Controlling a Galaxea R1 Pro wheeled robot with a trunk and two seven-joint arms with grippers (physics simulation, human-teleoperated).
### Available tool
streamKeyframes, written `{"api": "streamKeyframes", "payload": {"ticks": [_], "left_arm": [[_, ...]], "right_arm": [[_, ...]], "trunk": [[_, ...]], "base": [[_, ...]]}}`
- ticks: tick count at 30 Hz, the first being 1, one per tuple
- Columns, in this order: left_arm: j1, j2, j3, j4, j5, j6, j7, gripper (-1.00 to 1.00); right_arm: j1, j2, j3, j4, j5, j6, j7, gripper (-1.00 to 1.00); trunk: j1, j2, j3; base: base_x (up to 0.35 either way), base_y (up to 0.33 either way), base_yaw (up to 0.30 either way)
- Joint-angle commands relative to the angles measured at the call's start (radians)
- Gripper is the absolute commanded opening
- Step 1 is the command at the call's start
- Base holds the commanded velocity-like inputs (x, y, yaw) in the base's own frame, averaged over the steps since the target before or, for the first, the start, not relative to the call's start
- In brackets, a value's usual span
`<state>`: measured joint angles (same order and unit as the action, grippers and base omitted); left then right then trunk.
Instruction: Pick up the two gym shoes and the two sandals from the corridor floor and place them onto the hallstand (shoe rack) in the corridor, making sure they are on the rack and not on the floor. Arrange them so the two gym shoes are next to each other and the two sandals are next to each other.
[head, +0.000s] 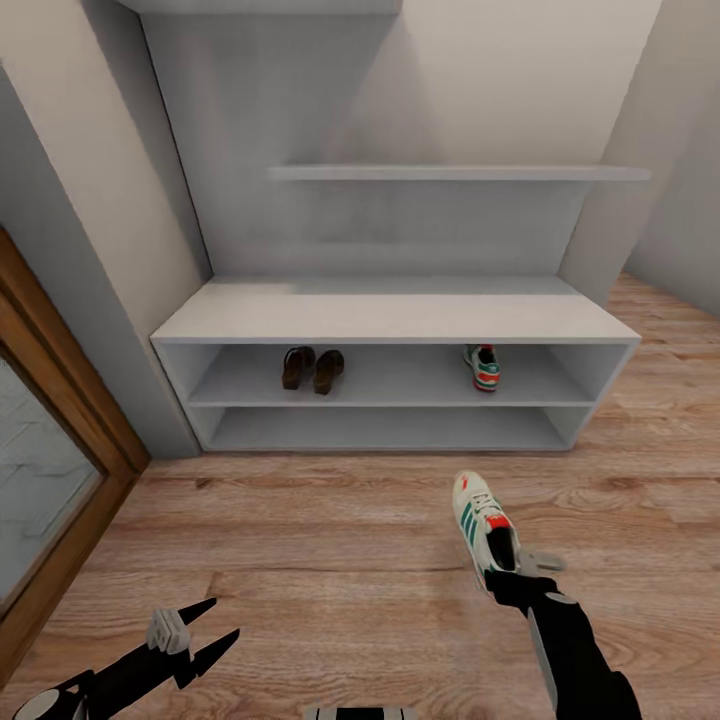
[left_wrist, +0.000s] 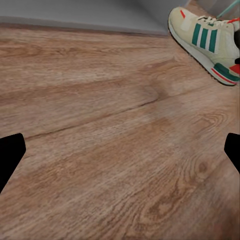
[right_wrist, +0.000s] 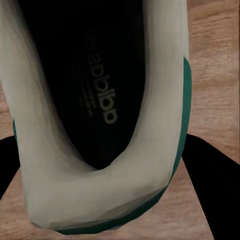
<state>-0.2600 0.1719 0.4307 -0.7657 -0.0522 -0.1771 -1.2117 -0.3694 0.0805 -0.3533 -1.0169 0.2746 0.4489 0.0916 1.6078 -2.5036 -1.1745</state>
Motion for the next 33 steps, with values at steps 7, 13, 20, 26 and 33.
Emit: {"api": "streamKeyframes", "payload": {"ticks": [7, 13, 20, 26, 33], "left_arm": [[-0.001, 0.002, -0.004, -0.001, -0.003, -0.010, -0.008, 1.00], [-0.001, -0.003, -0.005, -0.002, -0.004, -0.010, -0.008, 1.00], [-0.001, -0.005, -0.006, -0.003, -0.003, -0.010, -0.008, 1.00], [0.000, -0.006, -0.020, -0.002, -0.004, -0.011, -0.020, 1.00], [-0.001, -0.006, -0.111, -0.001, -0.006, -0.010, -0.029, 1.00]], "right_arm": [[-0.117, 0.079, 0.150, 0.018, 0.008, 0.007, -0.227, -1.00], [-0.232, 0.094, 0.163, 0.097, 0.006, 0.023, -0.288, -1.00], [-0.276, 0.094, 0.164, 0.119, 0.005, 0.031, -0.296, -1.00], [-0.297, 0.094, 0.165, 0.118, 0.005, 0.032, -0.298, -1.00], [-0.305, 0.094, 0.163, 0.127, 0.006, 0.032, -0.299, -1.00]], "trunk": [[0.000, 0.000, -0.001], [0.000, 0.000, -0.001], [0.000, 0.000, -0.001], [0.000, 0.000, -0.001], [0.000, 0.000, -0.001]], "base": [[0.000, 0.000, 0.000], [0.000, 0.000, 0.000], [0.000, 0.000, 0.000], [0.000, 0.000, 0.000], [0.000, 0.000, 0.000]]}}
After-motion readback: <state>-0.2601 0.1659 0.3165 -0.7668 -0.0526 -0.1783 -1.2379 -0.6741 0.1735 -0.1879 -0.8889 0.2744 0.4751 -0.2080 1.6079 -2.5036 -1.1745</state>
